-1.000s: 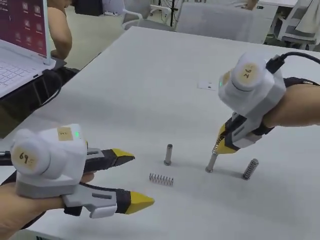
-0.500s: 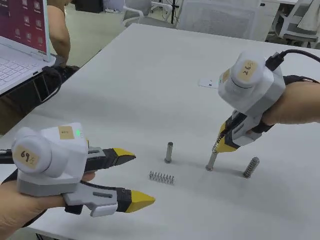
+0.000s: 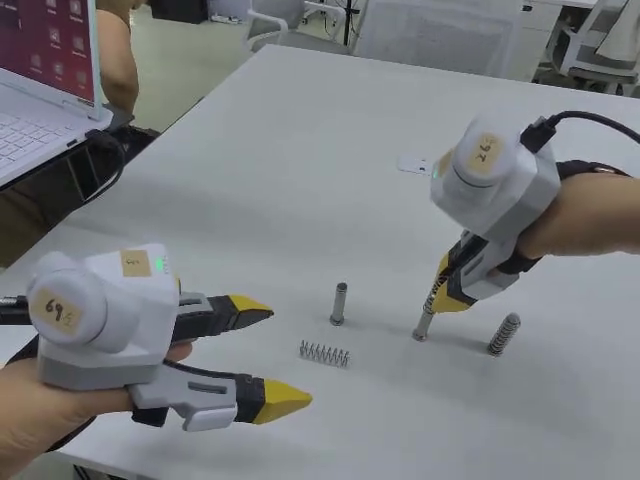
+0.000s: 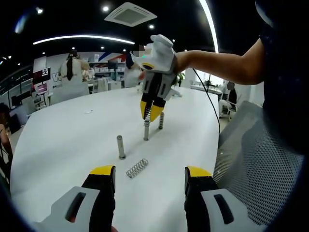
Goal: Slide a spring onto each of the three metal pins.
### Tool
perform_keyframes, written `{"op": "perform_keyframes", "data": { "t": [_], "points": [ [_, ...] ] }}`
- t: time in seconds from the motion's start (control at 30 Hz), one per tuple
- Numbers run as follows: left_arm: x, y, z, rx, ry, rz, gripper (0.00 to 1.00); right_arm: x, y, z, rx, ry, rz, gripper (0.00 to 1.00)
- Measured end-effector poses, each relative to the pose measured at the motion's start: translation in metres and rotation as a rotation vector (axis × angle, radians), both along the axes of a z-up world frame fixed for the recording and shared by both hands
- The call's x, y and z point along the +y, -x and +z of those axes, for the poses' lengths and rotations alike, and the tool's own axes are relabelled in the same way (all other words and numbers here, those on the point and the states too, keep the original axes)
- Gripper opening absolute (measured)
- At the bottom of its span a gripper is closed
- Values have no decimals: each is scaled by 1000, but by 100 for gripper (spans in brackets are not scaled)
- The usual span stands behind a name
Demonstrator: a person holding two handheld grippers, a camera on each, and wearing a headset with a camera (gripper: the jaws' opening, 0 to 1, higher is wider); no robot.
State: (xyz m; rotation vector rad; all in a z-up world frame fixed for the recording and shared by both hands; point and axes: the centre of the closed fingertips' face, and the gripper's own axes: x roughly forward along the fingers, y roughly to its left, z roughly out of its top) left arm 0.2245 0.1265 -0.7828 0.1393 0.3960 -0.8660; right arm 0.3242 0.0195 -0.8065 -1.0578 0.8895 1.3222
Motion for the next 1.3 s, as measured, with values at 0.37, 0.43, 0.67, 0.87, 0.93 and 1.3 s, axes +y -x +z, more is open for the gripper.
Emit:
{"op": "perform_keyframes", "data": {
  "t": [0.37,0.43,0.67,0.87,0.93,1.3],
  "points": [
    [0,0,-1,2,-2,-4,52,1,2,-21,18,9,-15,9],
    [-1,-1,0,1,-2,-5,52,1,2,-25,23,10,-22,9],
    [0,-1,1,-2,-1,-2,52,0,0,-37,28,18,-29,9],
    [1,-1,0,-1,0,-1,52,-1,1,-41,35,26,-34,9],
    [0,-1,-1,0,-1,-2,52,-1,1,-41,36,27,-35,10],
    [0,0,0,-2,0,-2,52,6,2,-30,12,-5,-21,23]
  ]
}}
